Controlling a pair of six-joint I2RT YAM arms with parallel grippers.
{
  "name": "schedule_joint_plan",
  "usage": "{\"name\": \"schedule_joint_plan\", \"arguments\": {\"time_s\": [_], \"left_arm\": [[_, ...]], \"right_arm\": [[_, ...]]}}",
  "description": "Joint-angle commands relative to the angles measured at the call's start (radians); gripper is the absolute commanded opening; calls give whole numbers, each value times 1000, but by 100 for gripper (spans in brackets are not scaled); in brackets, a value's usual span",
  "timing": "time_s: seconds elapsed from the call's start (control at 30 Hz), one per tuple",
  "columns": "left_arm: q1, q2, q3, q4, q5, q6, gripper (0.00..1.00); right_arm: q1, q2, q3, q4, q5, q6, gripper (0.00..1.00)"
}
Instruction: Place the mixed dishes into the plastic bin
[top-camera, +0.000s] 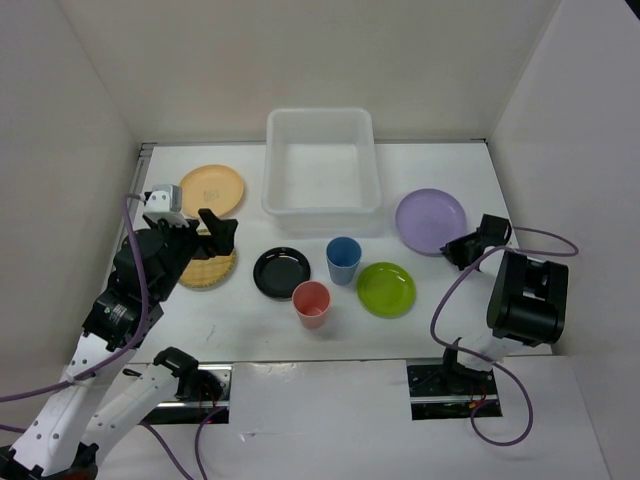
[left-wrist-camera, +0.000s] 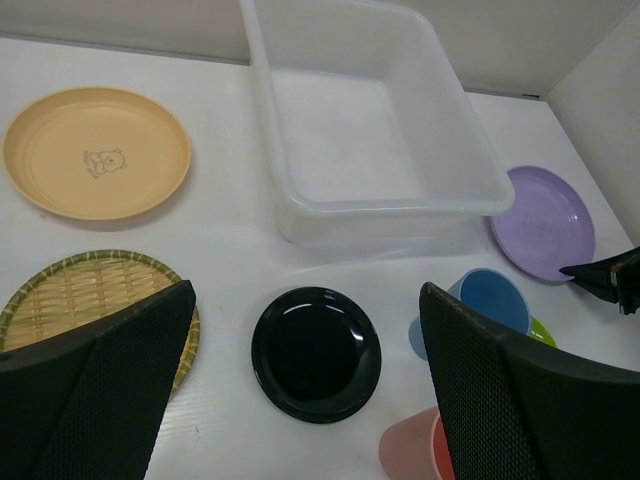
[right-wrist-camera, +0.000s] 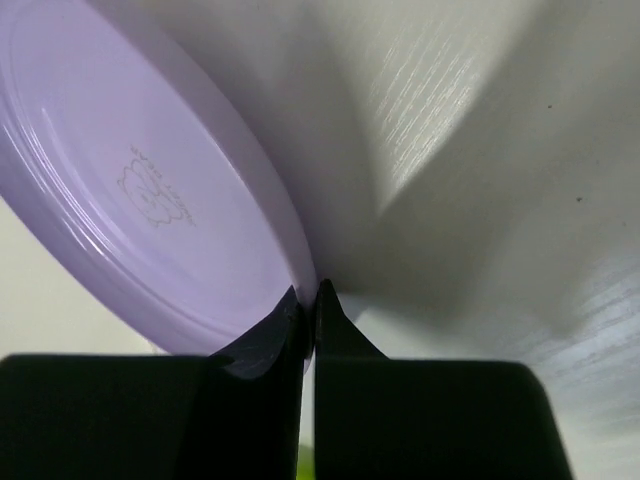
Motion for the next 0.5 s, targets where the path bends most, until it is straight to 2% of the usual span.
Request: {"name": "schedule_joint_plan", "arguments": {"time_s": [0.0,0.23,0.3,0.4,0.47], "left_arm": [[7,-14,28,16,-11,-2,99],[7,-36,28,16,-12,7,99],[7,-36,28,16,-12,7,99],[7,-27,19,16,-3,7,99],[7,-27,19,16,7,7,99]], "right_arm": [[-5,-65,13,-13,24,0,0],[-5,-372,118,-190,62,10,0],[-5,-448,154,-190,62,10,0],[13,-459,221,-176,-23,-32,0],[122,-429,305,-166,-23,-67,0]]}}
